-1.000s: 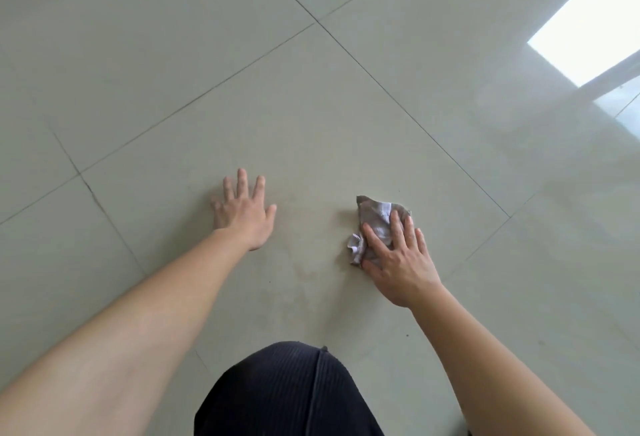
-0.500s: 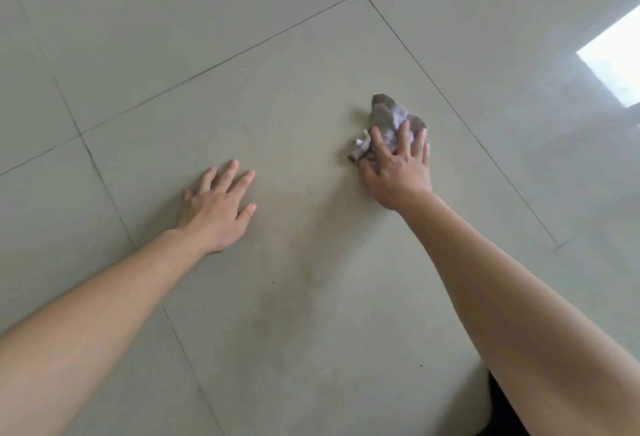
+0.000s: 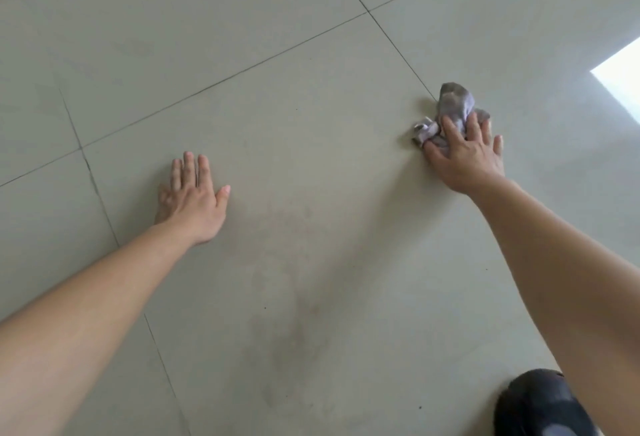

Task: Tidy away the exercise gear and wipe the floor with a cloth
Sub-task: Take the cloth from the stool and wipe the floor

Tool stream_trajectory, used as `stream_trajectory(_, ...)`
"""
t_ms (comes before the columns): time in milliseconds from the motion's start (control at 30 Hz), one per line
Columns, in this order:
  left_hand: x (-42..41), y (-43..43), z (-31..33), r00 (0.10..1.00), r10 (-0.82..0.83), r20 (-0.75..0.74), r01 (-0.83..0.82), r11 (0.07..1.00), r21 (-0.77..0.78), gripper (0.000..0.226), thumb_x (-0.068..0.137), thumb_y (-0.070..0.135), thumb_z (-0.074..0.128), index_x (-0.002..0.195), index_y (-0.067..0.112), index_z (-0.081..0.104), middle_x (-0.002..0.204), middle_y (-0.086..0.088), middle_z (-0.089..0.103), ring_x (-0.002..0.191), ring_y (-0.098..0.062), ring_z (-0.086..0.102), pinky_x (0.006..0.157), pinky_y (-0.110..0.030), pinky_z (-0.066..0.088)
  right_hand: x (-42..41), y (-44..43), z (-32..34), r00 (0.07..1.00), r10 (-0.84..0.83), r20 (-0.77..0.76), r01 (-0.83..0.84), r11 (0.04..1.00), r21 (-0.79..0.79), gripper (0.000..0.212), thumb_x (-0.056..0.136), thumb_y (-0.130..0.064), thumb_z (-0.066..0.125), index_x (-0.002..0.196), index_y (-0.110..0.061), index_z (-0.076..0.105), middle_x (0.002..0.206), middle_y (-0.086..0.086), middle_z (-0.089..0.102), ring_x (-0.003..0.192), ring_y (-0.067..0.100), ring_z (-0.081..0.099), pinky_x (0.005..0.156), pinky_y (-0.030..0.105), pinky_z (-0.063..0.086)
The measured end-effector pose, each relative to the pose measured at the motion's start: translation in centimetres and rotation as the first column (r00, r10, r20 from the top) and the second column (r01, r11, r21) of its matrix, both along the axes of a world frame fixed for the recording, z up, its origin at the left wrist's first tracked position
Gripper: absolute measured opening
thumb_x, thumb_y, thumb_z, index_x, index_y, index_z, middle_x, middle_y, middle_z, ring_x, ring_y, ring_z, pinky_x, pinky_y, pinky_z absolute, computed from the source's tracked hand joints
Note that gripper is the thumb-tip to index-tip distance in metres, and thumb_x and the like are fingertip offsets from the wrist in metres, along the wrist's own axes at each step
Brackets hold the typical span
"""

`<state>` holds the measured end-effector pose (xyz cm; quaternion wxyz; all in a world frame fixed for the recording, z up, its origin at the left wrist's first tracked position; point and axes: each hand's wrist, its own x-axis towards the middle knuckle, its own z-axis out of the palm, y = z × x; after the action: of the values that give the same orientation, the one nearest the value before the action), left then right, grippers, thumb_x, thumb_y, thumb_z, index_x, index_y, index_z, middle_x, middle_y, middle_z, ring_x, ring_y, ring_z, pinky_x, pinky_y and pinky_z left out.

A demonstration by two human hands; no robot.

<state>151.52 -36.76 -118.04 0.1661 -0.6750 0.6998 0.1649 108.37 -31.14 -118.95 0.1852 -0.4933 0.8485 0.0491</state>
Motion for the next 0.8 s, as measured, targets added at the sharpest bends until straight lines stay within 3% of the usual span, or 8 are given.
stream_trajectory(133,-0.8,0.3,-1.4,1.000,0.023,0.001,-0.023,0.998,0.061,0.070,0.103,0.047,0.021,0.155,0.011,-0.009,0.162,-0.006,-0.022,0.149,-0.024,-0.019,0.119,-0.055,-0.001,4.4,-3.1,-0.7,0.997,-0.061,0.057,0.064,0.997,-0.048,0.066,0.099,-0.053,0.032,0.159,-0.033,0.013,0.167,0.016,-0.005,0.153,0.038,-0.011,0.124,0.051,-0.001)
stream_trajectory(233,-0.5,0.5,-2.0,0.999,0.028,-0.017,-0.027,0.997,0.076,0.070,0.103,0.048,0.019,0.155,0.014,-0.013,0.160,-0.004,-0.028,0.148,-0.022,-0.024,0.119,-0.053,-0.008,13.2,-4.0,-1.2,0.963,0.250,0.100,-0.234,0.962,-0.144,0.063,0.102,-0.049,0.031,0.160,-0.032,0.014,0.168,0.013,-0.006,0.153,0.035,-0.015,0.124,0.050,-0.006)
stream_trajectory(333,-0.4,0.5,-2.3,0.998,0.043,-0.037,-0.040,0.997,0.058,0.070,0.102,0.048,0.019,0.155,0.016,-0.013,0.160,-0.003,-0.029,0.147,-0.020,-0.025,0.118,-0.051,-0.011,21.4,-2.8,-1.1,0.808,0.579,0.113,-0.560,0.813,-0.160,0.062,0.103,-0.049,0.033,0.160,-0.033,0.015,0.168,0.011,-0.005,0.153,0.034,-0.015,0.122,0.048,-0.010)
stream_trajectory(467,-0.4,0.7,-2.5,0.998,0.040,-0.055,-0.037,0.998,0.046,0.070,0.102,0.048,0.020,0.155,0.017,-0.013,0.160,-0.002,-0.029,0.147,-0.020,-0.026,0.118,-0.050,-0.012,20.1,-3.4,-1.1,0.706,0.700,0.109,-0.674,0.711,-0.200,0.058,0.102,-0.054,0.038,0.157,-0.038,0.025,0.169,0.004,0.005,0.155,0.027,-0.004,0.123,0.049,-0.007)
stream_trajectory(533,-0.3,0.7,-2.5,0.998,0.033,-0.049,-0.030,0.998,0.051,0.071,0.102,0.049,0.021,0.155,0.016,-0.013,0.159,-0.002,-0.030,0.147,-0.020,-0.027,0.118,-0.051,-0.012,15.7,-4.8,-1.1,0.773,0.629,0.082,-0.609,0.772,-0.182,0.061,0.100,-0.058,0.038,0.157,-0.040,0.025,0.169,0.003,0.006,0.156,0.025,-0.003,0.124,0.048,-0.006)
stream_trajectory(667,-0.2,0.6,-2.3,0.997,0.042,-0.070,-0.036,0.996,0.075,0.072,0.101,0.050,0.021,0.155,0.016,-0.014,0.158,-0.002,-0.032,0.146,-0.020,-0.028,0.117,-0.052,-0.013,5.7,-7.5,-0.5,0.988,0.140,0.060,-0.136,0.988,-0.070,0.067,0.097,-0.063,0.033,0.158,-0.039,0.017,0.169,0.007,-0.002,0.155,0.028,-0.009,0.124,0.050,-0.003)
stream_trajectory(733,-0.2,0.6,-2.2,0.996,0.041,-0.078,-0.033,0.995,0.099,0.075,0.100,0.053,0.020,0.154,0.016,-0.016,0.157,-0.002,-0.036,0.145,-0.020,-0.031,0.118,-0.053,-0.013,3.5,-8.5,-0.5,0.996,-0.077,0.052,0.079,0.996,-0.030,0.068,0.097,-0.061,0.033,0.159,-0.036,0.016,0.168,0.011,-0.003,0.154,0.032,-0.009,0.124,0.052,-0.002)
stream_trajectory(800,-0.2,0.4,-2.0,0.996,0.040,-0.079,-0.031,0.992,0.119,0.082,0.096,0.062,0.018,0.153,0.016,-0.020,0.154,-0.001,-0.040,0.144,-0.020,-0.034,0.117,-0.053,-0.014,4.8,-9.7,-1.0,0.987,-0.152,0.043,0.154,0.987,-0.044,0.068,0.098,-0.055,0.032,0.159,-0.031,0.015,0.168,0.015,-0.003,0.153,0.038,-0.009,0.124,0.051,-0.002)
